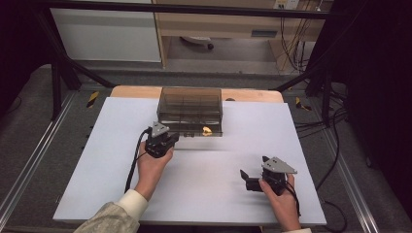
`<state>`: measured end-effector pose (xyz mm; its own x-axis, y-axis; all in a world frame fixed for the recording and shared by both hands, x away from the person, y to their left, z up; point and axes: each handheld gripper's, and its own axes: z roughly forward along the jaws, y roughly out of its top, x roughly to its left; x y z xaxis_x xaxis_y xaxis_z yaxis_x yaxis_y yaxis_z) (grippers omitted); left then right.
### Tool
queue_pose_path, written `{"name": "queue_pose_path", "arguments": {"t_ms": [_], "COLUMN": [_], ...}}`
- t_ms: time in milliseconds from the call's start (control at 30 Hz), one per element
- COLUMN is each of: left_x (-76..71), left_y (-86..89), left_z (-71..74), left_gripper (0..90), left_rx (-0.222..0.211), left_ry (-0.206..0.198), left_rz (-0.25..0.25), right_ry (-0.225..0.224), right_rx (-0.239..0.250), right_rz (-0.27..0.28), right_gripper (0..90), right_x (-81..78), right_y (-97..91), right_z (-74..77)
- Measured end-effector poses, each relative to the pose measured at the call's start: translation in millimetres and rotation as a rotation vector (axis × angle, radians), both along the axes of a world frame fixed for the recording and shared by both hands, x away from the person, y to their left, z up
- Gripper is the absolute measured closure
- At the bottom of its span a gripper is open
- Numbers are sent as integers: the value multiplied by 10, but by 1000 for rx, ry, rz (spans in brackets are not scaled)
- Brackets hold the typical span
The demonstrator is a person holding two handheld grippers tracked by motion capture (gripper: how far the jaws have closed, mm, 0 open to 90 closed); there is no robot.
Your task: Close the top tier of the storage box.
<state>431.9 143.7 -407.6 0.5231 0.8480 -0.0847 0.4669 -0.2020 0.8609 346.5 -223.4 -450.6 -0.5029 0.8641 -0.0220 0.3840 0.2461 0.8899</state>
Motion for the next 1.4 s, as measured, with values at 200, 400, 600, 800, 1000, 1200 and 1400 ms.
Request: {"name": "queue_pose_path", "arguments": {"t_ms": [200, 400, 600, 800, 1000, 1200, 1400], "left_x": [13, 27, 41, 56, 76, 86, 92], "left_y": [-19, -12, -7, -45, -52, -50, -54], "left_z": [-6, 24, 17, 24, 35, 31, 31], "left_gripper": [900, 900, 900, 900, 900, 900, 900], "left_rx": [-8, -5, 2, 4, 3, 2, 6], "left_ry": [-3, -2, -5, 1, -1, 1, 3], "left_rz": [12, 3, 12, 5, 2, 2, -6], "right_ry": [-10, -10, -8, -9, -11, -8, -5], "right_rx": [0, -10, -11, -9, -15, -10, -18], "right_rz": [6, 8, 15, 19, 20, 17, 17], "right_gripper": [24, 24, 23, 24, 24, 23, 23], "right_x": [-33, -30, -29, -32, -32, -33, -25], "right_y": [-9, 3, 16, 27, 26, 27, 26], "right_z": [19, 10, 6, 11, 8, 9, 2]}}
